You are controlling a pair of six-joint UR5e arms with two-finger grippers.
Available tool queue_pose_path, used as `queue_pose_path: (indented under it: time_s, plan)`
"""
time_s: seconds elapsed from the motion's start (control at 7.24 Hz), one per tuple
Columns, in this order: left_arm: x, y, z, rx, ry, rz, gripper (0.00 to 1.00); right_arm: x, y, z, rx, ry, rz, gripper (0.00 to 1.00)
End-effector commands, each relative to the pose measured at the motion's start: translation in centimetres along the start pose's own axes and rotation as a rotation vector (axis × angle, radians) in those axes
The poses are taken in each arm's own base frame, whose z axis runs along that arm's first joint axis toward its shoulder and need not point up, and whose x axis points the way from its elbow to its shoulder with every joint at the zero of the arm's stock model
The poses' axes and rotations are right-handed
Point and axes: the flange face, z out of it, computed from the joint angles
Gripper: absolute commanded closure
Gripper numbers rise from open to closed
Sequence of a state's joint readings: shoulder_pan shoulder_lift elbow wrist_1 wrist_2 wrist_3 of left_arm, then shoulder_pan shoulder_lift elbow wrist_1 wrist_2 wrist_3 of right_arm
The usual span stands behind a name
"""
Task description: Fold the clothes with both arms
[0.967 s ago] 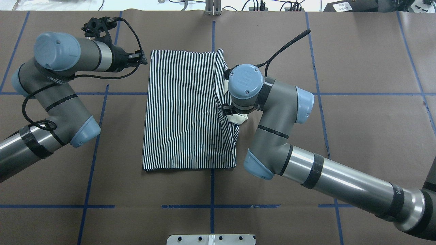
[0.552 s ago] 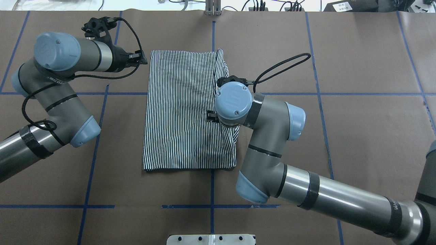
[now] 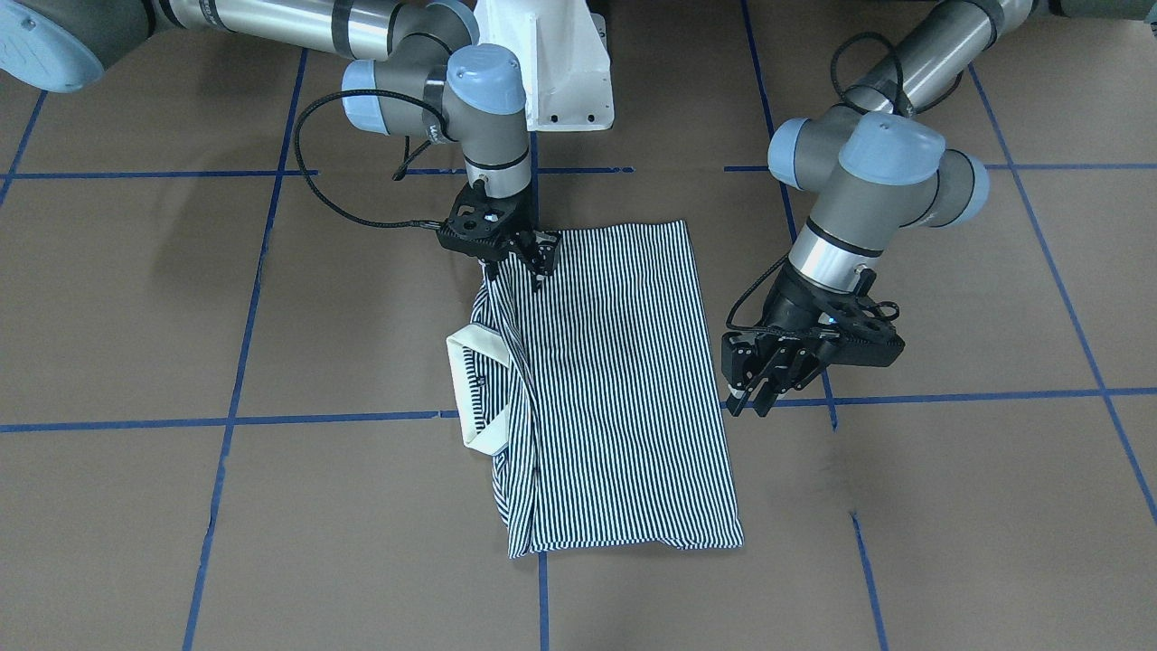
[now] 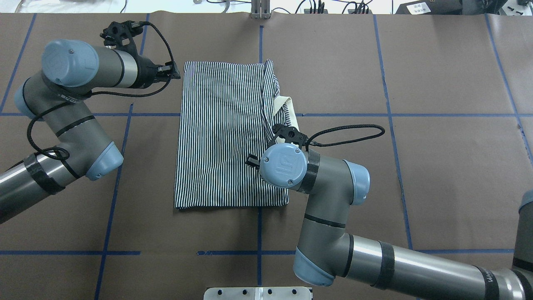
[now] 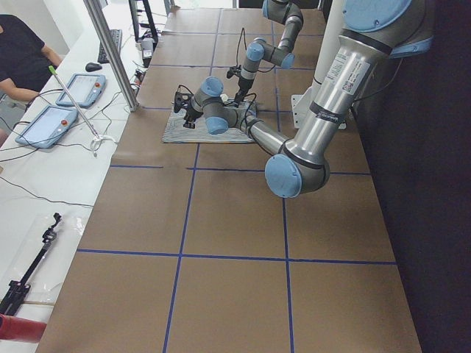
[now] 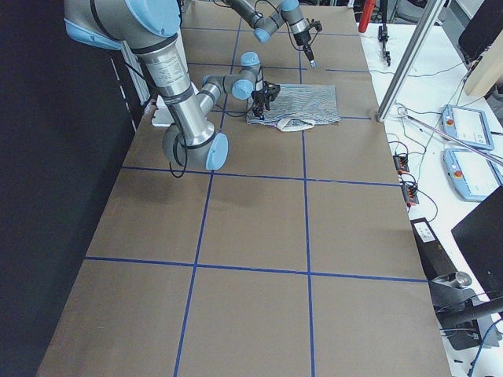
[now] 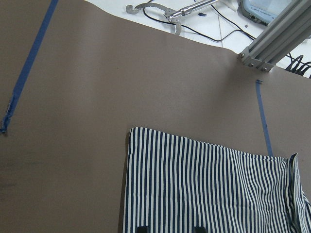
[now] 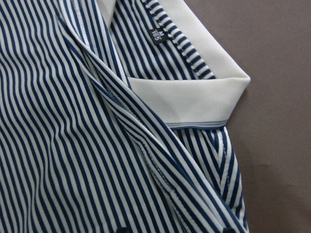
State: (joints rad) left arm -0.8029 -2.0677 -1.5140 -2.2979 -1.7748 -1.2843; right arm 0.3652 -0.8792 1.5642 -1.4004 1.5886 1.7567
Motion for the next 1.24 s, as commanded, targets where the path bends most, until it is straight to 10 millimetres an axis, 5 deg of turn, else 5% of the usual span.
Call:
queue_pose_path:
  time_s: [0.0, 0.41, 0.83, 0.97, 1.1]
  plan:
    - [0.0, 0.0, 0.0, 0.000, 0.000, -0.001, 0.57, 0.3, 0.2, 0.2, -0.002, 0.006, 0.028, 0.29]
    - [0.0, 0.0, 0.0, -0.001, -0.001, -0.003, 0.57, 0.6, 0.5, -1.9, -0.001, 0.026, 0.027, 0.25]
    - [0.0, 0.0, 0.1, -0.001, -0.001, -0.003, 0.57, 2.0, 2.9, -0.7, -0.020, 0.058, 0.029, 0.26]
    - [-0.2, 0.0, 0.1, 0.000, -0.003, -0.004, 0.57, 2.1, 3.1, -0.6, -0.023, 0.062, 0.032, 0.31]
    - [-0.2, 0.0, 0.1, 0.000, -0.005, -0.003, 0.57, 2.1, 3.2, -0.6, -0.024, 0.062, 0.034, 0.57]
